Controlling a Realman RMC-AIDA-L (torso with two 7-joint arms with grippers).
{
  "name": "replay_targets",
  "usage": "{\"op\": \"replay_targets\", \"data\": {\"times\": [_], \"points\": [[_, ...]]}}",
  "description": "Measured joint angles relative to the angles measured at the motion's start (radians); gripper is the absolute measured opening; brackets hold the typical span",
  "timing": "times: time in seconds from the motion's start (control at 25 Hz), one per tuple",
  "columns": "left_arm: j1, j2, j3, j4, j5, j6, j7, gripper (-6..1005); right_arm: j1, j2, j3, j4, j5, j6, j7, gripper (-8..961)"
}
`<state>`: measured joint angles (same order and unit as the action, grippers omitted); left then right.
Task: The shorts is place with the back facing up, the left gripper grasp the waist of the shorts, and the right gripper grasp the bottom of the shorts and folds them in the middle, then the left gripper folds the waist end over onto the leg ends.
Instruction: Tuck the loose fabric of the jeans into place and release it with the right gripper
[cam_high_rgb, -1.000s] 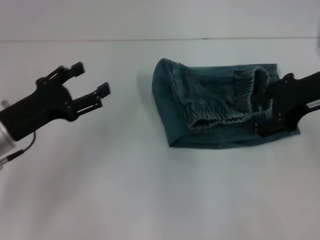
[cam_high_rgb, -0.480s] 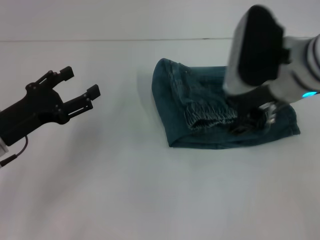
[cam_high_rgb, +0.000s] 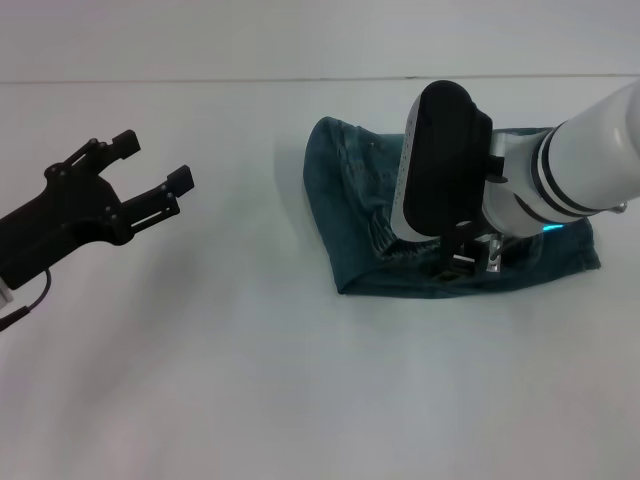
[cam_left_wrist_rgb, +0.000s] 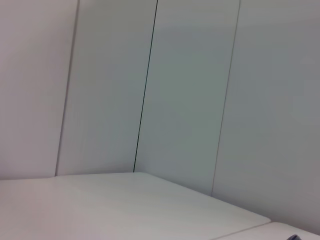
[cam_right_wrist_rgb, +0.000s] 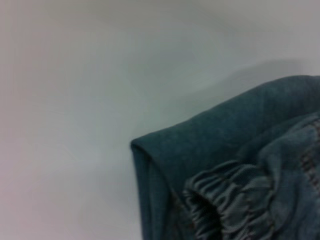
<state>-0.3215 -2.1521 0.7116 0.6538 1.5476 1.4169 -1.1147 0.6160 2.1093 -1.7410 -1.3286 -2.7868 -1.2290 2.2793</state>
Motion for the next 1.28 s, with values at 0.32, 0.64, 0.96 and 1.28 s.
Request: {"op": "replay_targets", "data": {"times": [0.32,0.64,0.96,1.28], "points": [[0.004,0.002,-0.001,-0.01,0.001,-0.015,0.006,908,0.0,-0.001,-0.004,0.005,-0.013,0.028,0.01,715],[-0.004,0.001,0.007,-0.015,0.002,-0.043,0.006,908,-0.003,-0.002,-0.004,0.017,-0.007,0.04,0.002,515],[-0.007,0.002,0.011,-0.022,0.004,-0.052,0.01,907,-0.015,-0.003,0.013,0.021,-0.001,0.065,0.014,237],[-0.013,0.001,0.011,-0.022,0.004,-0.051,0.006,905,-0.037,-0.008,0.168,-0.004,0.031,0.068,0.028,97]]}}
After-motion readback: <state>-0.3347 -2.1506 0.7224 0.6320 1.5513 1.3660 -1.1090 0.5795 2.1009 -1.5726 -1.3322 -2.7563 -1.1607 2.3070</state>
